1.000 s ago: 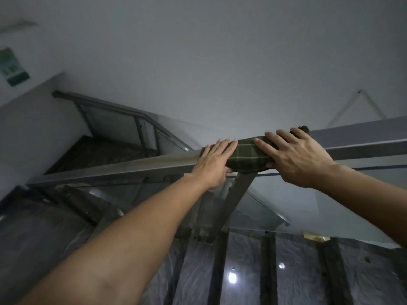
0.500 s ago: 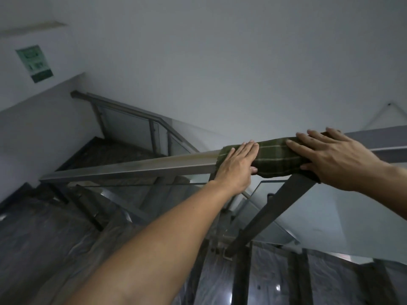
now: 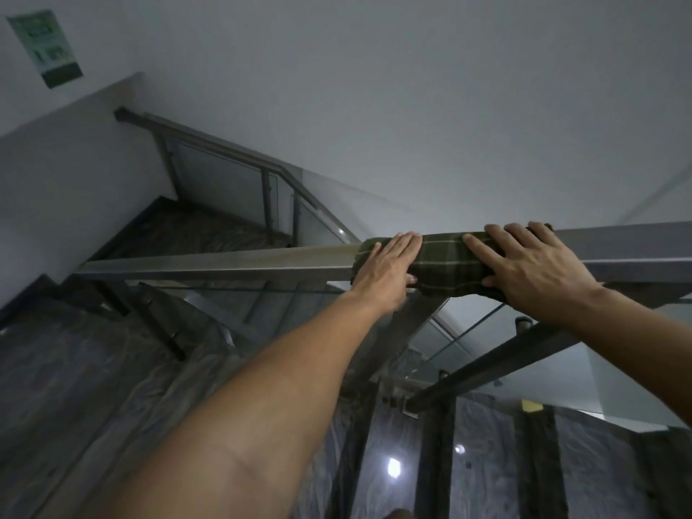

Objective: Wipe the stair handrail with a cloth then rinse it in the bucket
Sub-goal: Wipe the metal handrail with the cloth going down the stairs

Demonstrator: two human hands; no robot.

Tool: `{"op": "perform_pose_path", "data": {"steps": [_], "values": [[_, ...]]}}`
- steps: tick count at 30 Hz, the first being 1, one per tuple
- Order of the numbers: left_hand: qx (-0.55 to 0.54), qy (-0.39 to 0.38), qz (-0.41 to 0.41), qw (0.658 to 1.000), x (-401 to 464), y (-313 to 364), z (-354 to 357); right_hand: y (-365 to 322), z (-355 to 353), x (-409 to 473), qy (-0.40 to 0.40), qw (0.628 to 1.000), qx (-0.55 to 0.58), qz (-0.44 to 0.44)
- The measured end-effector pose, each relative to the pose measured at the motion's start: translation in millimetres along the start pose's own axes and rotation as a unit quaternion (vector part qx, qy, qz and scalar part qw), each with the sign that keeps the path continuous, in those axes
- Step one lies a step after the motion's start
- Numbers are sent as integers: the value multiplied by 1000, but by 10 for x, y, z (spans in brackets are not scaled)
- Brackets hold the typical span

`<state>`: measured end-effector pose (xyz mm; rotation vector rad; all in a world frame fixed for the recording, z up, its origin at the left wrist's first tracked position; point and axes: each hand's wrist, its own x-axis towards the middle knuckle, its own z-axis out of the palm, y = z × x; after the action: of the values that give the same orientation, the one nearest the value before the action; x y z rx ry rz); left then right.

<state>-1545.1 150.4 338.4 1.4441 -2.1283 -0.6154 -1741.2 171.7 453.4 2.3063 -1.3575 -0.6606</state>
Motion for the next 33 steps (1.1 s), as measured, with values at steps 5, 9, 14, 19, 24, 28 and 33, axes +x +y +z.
{"op": "perform_pose_path", "data": {"steps": [5, 9, 14, 19, 24, 28, 33], "values": [[15, -25, -15, 999, -54, -387, -124, -304, -5, 287, -3, 1000, -13, -19], [22, -50, -24, 998, -95, -761, -258, -633, -22, 561, -5, 999, -26, -27], [0, -46, -20, 999, -150, -1179, -349, -986, -16, 832, 0, 999, -41, -32], [38, -34, -30, 998, -284, -1697, -259, -1373, -3, 1148, 5, 998, -31, -50], [59, -41, -29, 997, -327, -2381, -273, -1798, 50, 1557, 9, 998, -23, -60], [62, -25, -45, 997, -491, -2925, -255, -2257, 46, 1926, 7, 997, -19, -75], [80, -48, -75, 993, -629, -3674, -396, -2863, -43, 2450, 4, 995, -19, -95]]}}
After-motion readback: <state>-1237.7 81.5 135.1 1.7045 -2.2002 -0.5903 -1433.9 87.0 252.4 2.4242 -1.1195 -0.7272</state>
